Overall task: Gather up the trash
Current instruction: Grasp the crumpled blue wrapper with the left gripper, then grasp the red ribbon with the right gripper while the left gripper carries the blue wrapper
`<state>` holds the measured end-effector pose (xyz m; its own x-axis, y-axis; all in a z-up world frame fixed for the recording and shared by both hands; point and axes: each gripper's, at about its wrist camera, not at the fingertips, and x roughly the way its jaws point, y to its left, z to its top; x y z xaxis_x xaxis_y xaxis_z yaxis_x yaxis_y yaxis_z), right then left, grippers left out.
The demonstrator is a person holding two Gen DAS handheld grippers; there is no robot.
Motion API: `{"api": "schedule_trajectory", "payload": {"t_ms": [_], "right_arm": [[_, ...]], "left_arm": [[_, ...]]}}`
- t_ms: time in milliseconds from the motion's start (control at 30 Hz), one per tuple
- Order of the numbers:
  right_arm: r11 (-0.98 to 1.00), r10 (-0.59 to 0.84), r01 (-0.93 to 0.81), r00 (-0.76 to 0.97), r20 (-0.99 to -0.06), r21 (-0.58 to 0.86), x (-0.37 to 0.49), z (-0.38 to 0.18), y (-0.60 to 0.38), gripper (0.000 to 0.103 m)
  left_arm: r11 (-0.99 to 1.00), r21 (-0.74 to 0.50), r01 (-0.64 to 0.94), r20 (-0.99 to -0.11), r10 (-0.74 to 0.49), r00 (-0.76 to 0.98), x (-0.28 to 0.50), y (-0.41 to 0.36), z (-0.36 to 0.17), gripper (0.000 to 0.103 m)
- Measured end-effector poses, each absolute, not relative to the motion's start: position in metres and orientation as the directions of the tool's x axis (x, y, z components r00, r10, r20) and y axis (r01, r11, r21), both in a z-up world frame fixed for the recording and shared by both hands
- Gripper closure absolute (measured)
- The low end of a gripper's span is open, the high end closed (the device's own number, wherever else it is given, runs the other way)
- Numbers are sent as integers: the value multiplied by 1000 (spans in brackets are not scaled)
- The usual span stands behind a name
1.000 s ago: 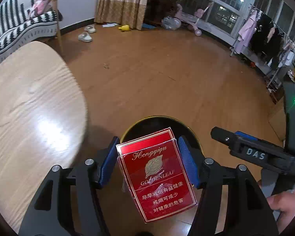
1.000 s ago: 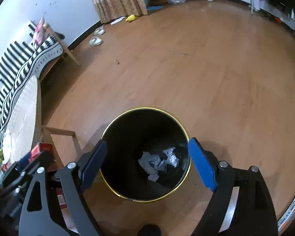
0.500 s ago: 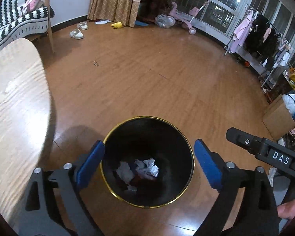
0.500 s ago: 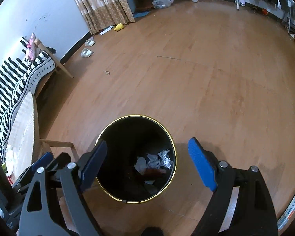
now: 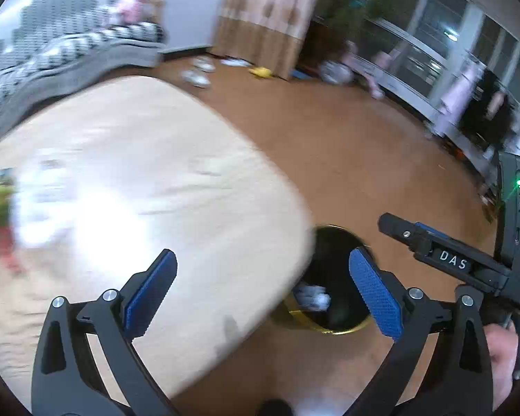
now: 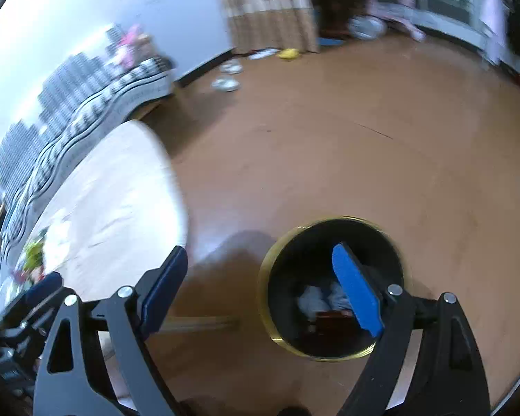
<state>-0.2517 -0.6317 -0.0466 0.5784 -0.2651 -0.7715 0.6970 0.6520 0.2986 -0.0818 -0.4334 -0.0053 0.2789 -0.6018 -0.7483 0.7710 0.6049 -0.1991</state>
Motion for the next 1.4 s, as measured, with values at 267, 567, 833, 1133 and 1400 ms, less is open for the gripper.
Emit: {"api": "schedule_trajectory", "payload": {"t_ms": [267,567,833,1133,1400], "right_arm": [[857,-106,435,672,-733,275,-119,-13,-495,20],[958,47,177,680,-731,226,-17,-4,-338,20],[983,29,122,646,-763,140,12,-23,-287,20],[982,24,131,618,-786,133,29,-40,-293,23],[981,10,153,574,-818,120,39,-55,-306,41]], "left_arm": [[823,-112,557,-732,-448,513,-7,-260,21,6],[936,-37,350,-730,-264,630,47,-99,10,6],[934,64,352,-745,-190,640,80,-72,-16,7],[940,43,338,-752,-192,631,94,-68,-16,75],[964,-2,265,-685,-195,702,77,-45,25,75]]}}
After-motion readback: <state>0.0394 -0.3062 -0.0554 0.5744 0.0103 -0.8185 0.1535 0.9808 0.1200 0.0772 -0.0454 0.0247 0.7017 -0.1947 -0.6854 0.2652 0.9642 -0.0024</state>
